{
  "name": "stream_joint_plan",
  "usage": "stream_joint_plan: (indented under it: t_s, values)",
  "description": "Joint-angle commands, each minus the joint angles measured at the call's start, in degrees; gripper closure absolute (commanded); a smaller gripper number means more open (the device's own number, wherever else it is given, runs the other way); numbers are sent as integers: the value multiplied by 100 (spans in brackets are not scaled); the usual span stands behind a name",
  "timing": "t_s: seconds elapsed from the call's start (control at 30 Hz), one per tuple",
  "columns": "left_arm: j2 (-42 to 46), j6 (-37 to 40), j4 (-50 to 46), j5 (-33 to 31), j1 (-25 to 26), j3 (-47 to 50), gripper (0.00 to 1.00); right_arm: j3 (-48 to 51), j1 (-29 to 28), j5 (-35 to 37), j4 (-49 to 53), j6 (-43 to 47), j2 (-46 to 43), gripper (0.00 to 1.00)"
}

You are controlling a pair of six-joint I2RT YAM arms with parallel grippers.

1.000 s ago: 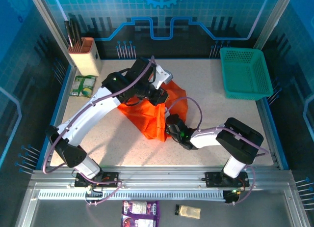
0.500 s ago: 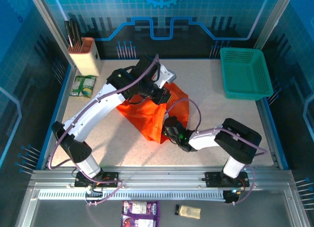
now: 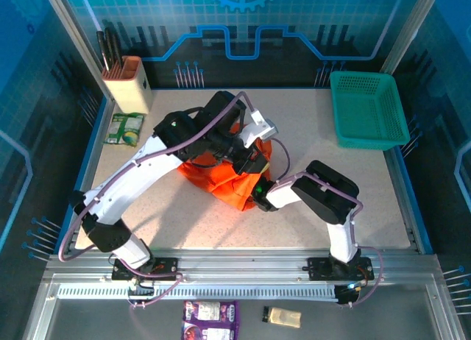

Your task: Fold the inside-out t-shirt

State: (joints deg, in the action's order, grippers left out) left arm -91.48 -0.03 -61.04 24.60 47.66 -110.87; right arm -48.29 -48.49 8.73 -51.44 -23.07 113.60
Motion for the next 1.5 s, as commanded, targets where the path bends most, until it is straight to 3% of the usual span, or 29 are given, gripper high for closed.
stream_joint_plan:
  t_s: [0.0, 0.2, 0.37, 0.7, 0.97, 1.07, 1.23, 1.47]
  values:
    - [321, 72, -77, 522, 64, -185, 100, 77, 116, -123, -37, -191, -25, 70]
    - [103, 199, -514, -455, 59, -198, 100, 676, 241, -197, 553, -256, -1104, 57]
    - [-139, 249, -539, -260, 103, -181, 100, 609, 199, -774, 1027, -257, -1524, 44]
    - [-392, 36, 192, 807, 472, -898, 100, -1011, 41, -922, 1308, -431, 77, 21]
    - [-114, -41, 183, 652, 667, -1236, 100, -2249, 16, -812, 2744, -282, 1230, 17]
    - [172, -26, 157, 145, 650, -1005, 100, -2206, 28, -610, 3316, -301, 1260, 19]
    - [642, -199, 120, -801, 289, -431, 100, -1677, 102, -124, 4320, -385, 693, 30]
    - [1395, -773, 672, -1226, -1018, 997, 100, -530, 460, 94, 4903, -720, -487, 79]
